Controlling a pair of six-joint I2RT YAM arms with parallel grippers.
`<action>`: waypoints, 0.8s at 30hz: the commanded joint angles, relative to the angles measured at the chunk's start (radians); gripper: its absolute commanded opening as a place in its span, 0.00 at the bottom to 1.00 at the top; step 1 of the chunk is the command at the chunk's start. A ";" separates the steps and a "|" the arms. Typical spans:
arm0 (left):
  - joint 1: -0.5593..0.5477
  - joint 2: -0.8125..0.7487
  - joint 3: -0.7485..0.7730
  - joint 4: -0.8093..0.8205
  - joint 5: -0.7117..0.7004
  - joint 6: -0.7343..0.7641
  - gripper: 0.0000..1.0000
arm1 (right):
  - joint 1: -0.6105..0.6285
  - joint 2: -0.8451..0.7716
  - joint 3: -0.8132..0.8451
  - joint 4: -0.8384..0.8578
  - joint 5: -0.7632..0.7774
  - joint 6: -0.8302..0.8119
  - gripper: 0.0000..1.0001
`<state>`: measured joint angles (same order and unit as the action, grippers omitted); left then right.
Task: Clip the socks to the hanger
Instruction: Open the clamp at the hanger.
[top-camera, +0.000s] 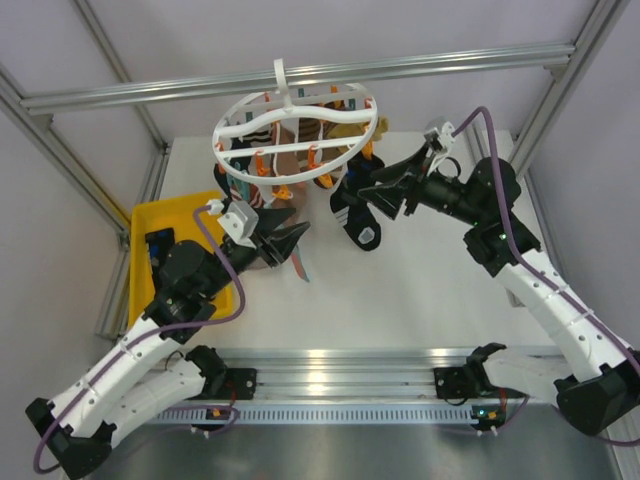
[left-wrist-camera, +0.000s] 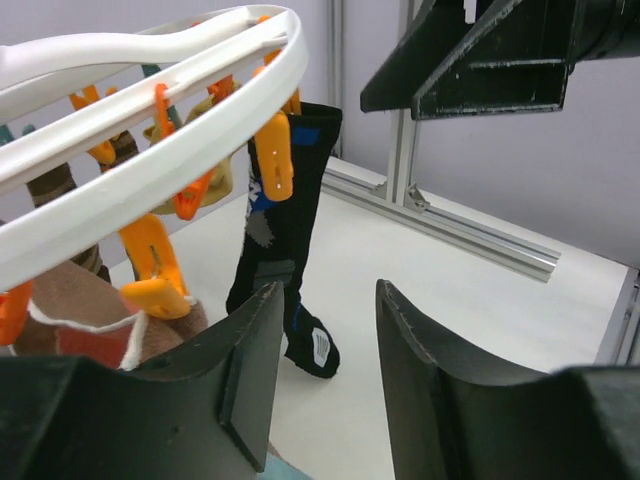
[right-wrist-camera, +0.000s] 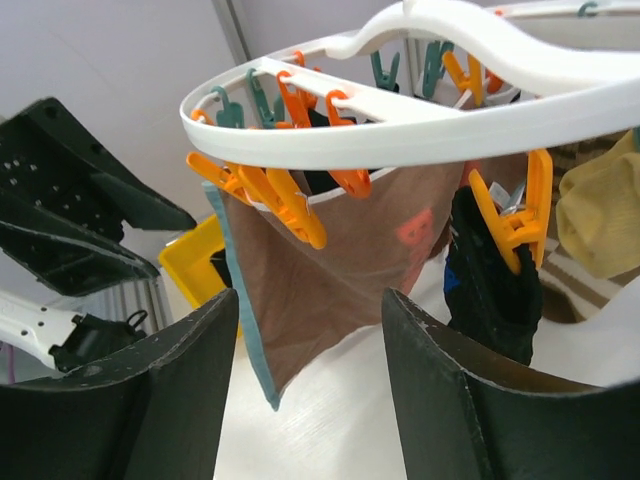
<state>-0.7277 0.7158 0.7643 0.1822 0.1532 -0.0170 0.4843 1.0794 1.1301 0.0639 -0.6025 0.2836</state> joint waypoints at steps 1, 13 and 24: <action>0.057 -0.024 0.061 -0.039 0.085 -0.064 0.49 | 0.023 0.010 -0.007 0.073 0.010 0.017 0.58; 0.346 -0.133 0.156 -0.177 0.146 -0.208 0.56 | 0.028 -0.091 -0.104 0.040 0.038 -0.015 0.57; 0.490 -0.205 0.109 -0.218 0.340 -0.279 0.53 | 0.042 -0.064 -0.090 0.086 0.099 -0.047 0.51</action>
<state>-0.2436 0.5068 0.8860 -0.0483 0.3599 -0.2832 0.5053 1.0000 1.0187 0.0795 -0.5385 0.2573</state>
